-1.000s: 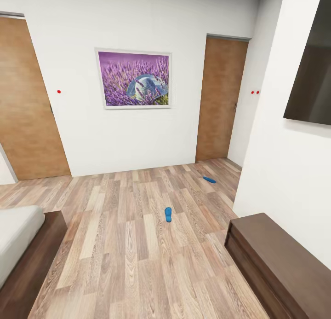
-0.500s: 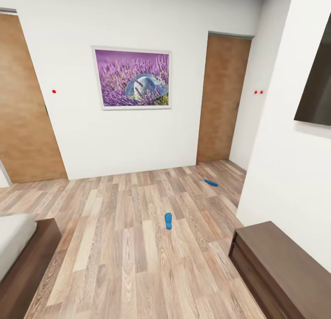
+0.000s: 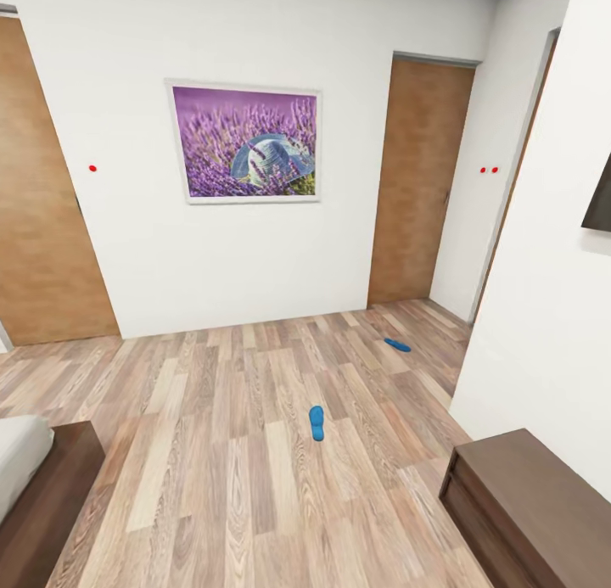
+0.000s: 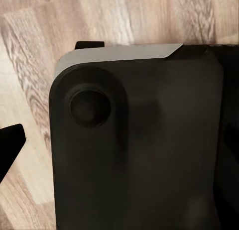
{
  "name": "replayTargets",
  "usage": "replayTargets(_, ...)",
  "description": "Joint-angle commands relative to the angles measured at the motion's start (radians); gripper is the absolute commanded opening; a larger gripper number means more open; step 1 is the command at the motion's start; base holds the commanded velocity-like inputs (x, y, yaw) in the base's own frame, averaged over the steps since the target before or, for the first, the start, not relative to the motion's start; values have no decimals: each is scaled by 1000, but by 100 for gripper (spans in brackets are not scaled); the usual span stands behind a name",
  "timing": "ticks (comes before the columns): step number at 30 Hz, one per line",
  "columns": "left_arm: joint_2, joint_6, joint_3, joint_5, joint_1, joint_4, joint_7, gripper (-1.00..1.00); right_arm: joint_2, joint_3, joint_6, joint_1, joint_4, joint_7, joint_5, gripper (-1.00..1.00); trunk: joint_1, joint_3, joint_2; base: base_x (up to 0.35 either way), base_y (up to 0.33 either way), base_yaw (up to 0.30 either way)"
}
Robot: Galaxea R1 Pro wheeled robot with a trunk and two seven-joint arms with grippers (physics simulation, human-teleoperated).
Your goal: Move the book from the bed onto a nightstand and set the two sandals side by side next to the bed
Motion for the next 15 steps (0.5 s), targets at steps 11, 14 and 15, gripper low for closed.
replayTargets(11,-2,-3,-1,1,0,0,-1,100,-1,0,0,0,0,1,0,100,1,2,0,293,139,205)
replayTargets(14,-3,-3,-2,0,0,0,-1,100,-1,0,0,0,0,1,0,100,1,2,0,252,136,211)
replayTargets(15,-3,-3,-2,-1,0,-1,-1,100,-1,0,0,0,0,1,0,100,1,2,0,220,124,207)
